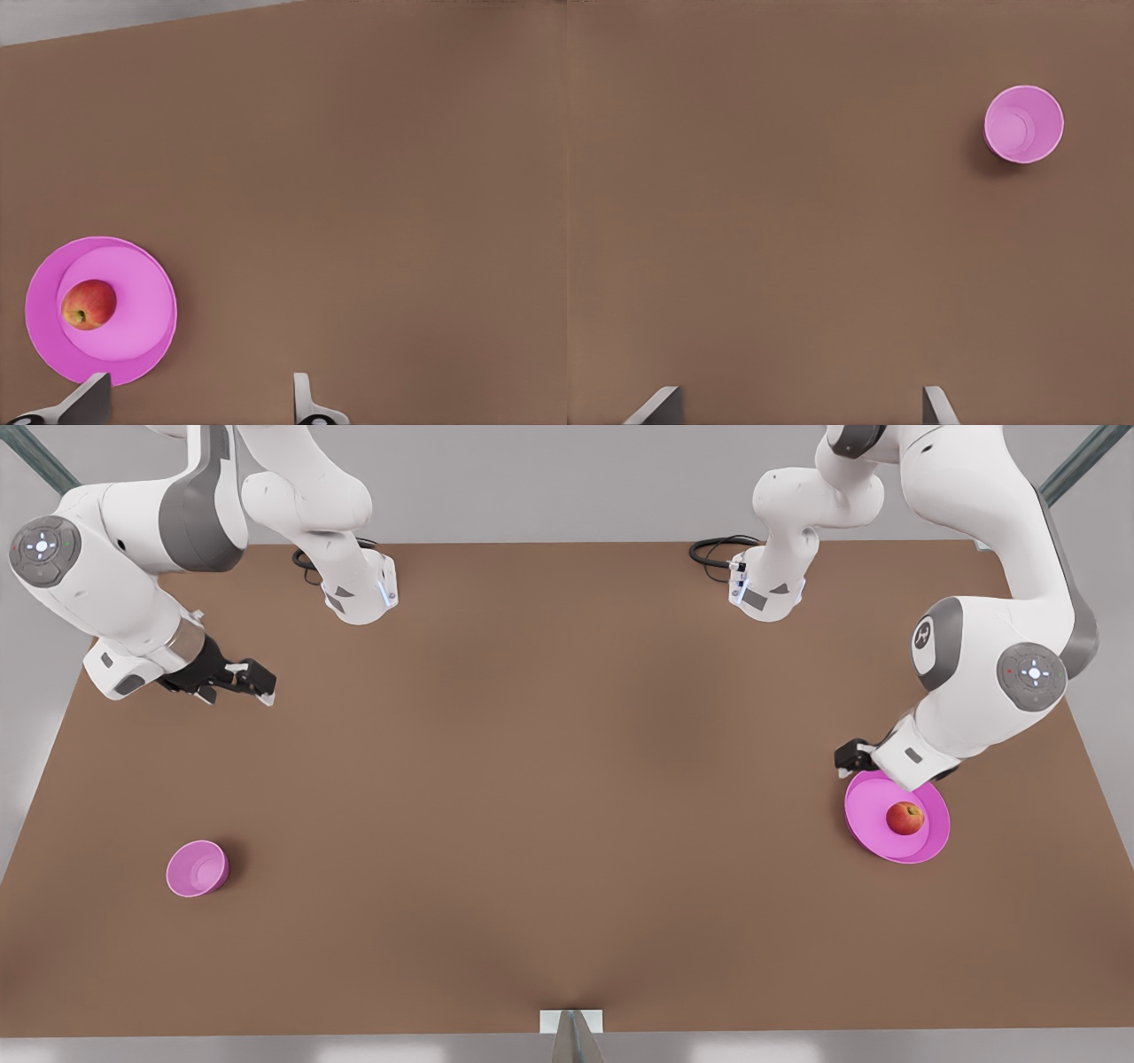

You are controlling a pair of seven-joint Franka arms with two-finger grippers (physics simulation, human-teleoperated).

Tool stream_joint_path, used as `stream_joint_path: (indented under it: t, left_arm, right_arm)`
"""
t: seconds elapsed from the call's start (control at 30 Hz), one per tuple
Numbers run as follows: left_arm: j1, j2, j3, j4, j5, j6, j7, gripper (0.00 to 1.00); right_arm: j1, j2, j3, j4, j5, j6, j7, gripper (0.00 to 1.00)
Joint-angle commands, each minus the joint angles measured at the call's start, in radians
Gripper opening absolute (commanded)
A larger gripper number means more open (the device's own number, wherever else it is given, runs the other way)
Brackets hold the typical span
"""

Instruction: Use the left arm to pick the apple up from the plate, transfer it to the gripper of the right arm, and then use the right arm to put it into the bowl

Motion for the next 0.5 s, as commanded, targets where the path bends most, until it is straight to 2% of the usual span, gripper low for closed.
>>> stream_joint_path:
  t: [0.0, 0.07, 0.13, 0.2, 0.27, 0.33, 0.47]
  left_arm:
    - [0.000, -0.001, 0.000, 0.001, 0.001, 0.032, 0.022, 1.00]
    - [0.006, 0.027, 0.029, -0.009, -0.001, 0.033, 0.027, 1.00]
    - [0.043, 0.080, 0.115, -0.050, -0.008, 0.087, 0.028, 1.00]
    - [0.054, 0.103, 0.170, -0.148, -0.010, 0.260, 0.033, 1.00]
    - [0.084, 0.135, 0.196, -0.188, -0.093, 0.318, 0.122, 1.00]
    - [0.086, 0.152, 0.216, -0.312, -0.133, 0.486, 0.178, 1.00]
    - [0.104, 0.209, 0.274, -0.349, -0.156, 0.530, 0.333, 1.00]
  right_arm:
    - [-0.001, -0.001, 0.000, 0.001, 0.001, 0.021, 0.037, 1.00]
    - [-0.001, -0.001, 0.000, 0.001, 0.001, 0.021, 0.037, 1.00]
    - [-0.001, -0.001, 0.000, -0.001, 0.001, 0.021, 0.037, 1.00]
    - [-0.001, -0.001, 0.000, -0.001, 0.001, 0.021, 0.037, 1.00]
    - [-0.001, -0.001, 0.000, 0.001, 0.001, 0.020, 0.037, 1.00]
    - [-0.003, -0.001, -0.003, -0.001, 0.001, 0.020, 0.022, 1.00]
    - [-0.001, -0.001, -0.002, 0.001, 0.001, 0.020, 0.023, 1.00]
